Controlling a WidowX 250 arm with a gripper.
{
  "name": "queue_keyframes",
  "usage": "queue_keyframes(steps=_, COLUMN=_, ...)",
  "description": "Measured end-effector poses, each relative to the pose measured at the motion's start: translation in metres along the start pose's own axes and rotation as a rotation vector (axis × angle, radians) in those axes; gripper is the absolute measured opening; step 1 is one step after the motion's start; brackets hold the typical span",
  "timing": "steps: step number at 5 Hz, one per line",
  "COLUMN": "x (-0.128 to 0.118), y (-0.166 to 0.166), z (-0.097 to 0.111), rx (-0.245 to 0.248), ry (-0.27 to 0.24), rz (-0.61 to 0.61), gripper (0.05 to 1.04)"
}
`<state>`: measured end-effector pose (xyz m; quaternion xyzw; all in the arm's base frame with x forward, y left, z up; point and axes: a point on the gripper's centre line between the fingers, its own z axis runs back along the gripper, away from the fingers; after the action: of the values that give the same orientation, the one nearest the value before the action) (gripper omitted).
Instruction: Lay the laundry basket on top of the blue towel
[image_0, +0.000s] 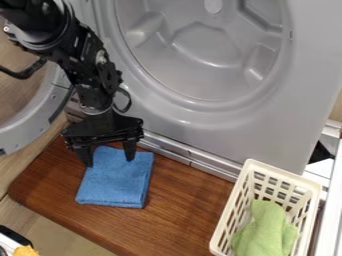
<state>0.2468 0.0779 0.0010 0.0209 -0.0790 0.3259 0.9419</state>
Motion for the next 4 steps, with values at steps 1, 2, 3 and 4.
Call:
queue_keyframes(steps=1, x=-0.003, y=0.001, z=-0.005, rx=0.008, ry=0.02, rz=0.002, gripper=0.999)
queue_keyframes(steps=2, x=-0.013, y=-0.015, z=-0.004, rx=0.011, ry=0.037, rz=-0.054, gripper=0.999)
queue_keyframes(steps=3, x=-0.019, y=-0.033, z=0.001, rx=-0.021, ry=0.026, rz=-0.116, gripper=0.999)
queue_keyframes(steps=4, x=-0.035, y=-0.067, z=0.012, rx=-0.1, ry=-0.012, rz=-0.242, gripper=0.999)
